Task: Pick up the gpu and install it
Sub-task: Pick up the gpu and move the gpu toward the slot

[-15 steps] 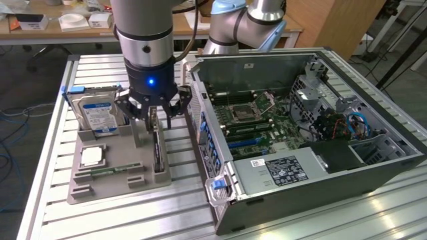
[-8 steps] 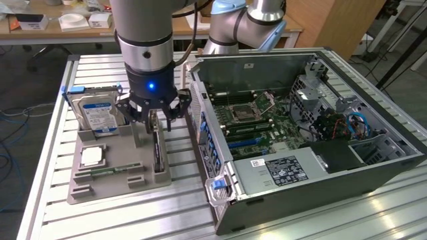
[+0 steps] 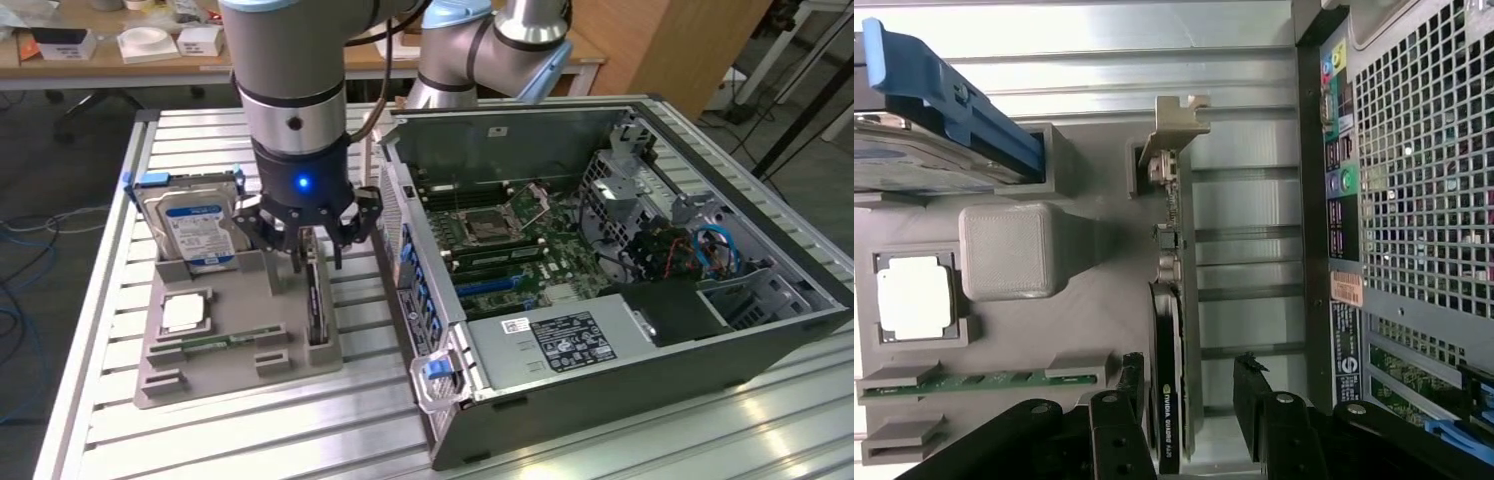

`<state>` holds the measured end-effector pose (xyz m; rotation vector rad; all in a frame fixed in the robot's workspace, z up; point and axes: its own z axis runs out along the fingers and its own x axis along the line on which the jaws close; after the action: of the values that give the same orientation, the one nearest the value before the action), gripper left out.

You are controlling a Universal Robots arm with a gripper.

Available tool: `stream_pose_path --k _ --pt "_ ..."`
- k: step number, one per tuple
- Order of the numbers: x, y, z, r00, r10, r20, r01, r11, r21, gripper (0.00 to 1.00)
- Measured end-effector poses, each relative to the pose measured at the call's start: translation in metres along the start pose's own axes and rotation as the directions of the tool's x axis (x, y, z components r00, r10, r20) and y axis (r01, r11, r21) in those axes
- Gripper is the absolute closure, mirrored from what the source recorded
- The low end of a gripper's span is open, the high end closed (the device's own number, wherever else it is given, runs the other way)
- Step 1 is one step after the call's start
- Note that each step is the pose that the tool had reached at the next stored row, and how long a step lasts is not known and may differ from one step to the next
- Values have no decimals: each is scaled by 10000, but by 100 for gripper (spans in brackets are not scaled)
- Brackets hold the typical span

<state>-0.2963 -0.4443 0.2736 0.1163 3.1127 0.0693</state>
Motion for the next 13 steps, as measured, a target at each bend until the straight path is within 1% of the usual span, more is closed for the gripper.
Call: stream_pose_path --k 6,10,13 --pt "2 -3 61 10000 0 -1 0 10000 0 51" --pt "3 -3 61 10000 0 -2 0 10000 2 51" --pt "5 -3 73 10000 1 8 -1 10000 -14 51"
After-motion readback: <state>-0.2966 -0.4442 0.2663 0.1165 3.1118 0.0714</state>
